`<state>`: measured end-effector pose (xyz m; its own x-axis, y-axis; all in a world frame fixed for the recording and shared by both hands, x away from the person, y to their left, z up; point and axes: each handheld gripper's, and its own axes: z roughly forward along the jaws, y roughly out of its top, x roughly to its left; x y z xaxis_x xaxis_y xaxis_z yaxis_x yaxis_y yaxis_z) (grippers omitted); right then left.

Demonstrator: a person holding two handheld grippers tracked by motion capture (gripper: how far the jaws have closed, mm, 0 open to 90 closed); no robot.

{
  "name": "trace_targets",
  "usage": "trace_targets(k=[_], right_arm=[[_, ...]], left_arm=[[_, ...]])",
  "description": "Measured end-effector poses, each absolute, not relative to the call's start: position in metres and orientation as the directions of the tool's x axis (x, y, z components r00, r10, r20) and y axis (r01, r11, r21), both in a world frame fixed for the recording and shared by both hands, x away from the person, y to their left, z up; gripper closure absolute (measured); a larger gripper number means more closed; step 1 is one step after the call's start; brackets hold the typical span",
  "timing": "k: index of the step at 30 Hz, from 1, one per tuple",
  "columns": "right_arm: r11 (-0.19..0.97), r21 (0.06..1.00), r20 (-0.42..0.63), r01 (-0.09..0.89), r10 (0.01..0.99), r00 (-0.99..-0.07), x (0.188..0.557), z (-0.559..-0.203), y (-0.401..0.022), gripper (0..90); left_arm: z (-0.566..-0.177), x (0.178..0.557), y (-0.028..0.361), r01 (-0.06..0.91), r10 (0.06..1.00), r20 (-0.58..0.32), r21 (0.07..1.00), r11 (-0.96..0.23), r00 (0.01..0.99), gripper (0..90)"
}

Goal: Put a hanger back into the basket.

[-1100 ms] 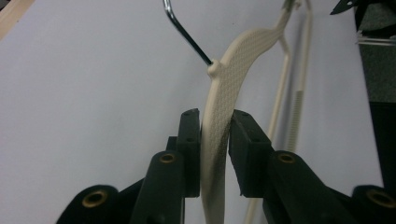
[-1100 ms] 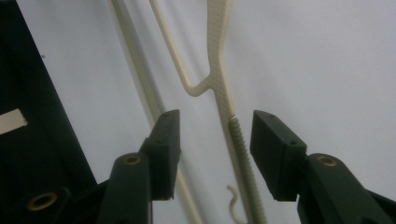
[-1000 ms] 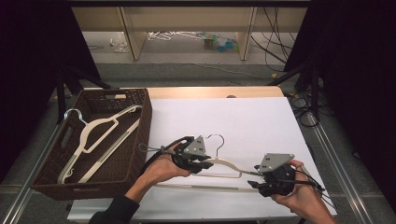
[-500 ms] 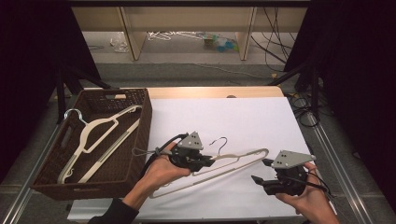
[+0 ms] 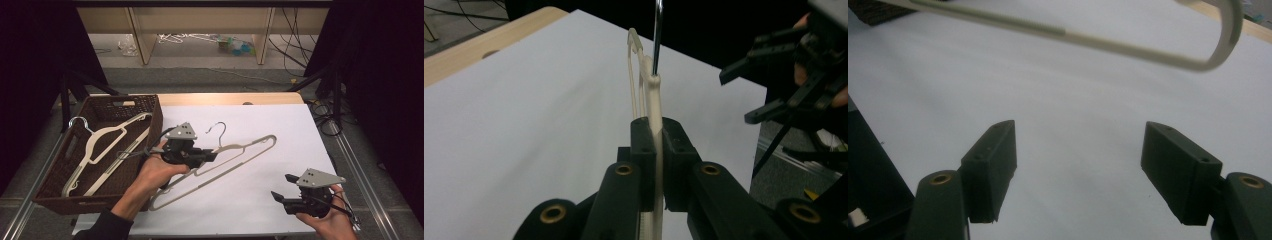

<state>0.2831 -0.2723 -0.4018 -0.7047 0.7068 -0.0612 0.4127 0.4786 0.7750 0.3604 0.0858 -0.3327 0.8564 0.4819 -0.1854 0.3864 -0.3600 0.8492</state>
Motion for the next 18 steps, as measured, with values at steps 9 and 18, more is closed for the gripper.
trace_targets(k=[9, 18], right_arm=[[0.484, 0.760, -0.045, 0.434, 0.705, -0.708, 0.282, -0.417, -0.269, 29.9], [0.479, 0.758, -0.040, 0.443, 0.712, -0.701, 0.282, -0.419, -0.270, 28.7]], left_arm=[[-0.279, 0.360, 0.131, 0.389, 0.536, -0.208, 0.887, -0.250, 0.818, 85.5], [-0.252, 0.362, 0.201, 0.360, 0.652, -0.169, 0.918, -0.170, 0.739, 85.5]])
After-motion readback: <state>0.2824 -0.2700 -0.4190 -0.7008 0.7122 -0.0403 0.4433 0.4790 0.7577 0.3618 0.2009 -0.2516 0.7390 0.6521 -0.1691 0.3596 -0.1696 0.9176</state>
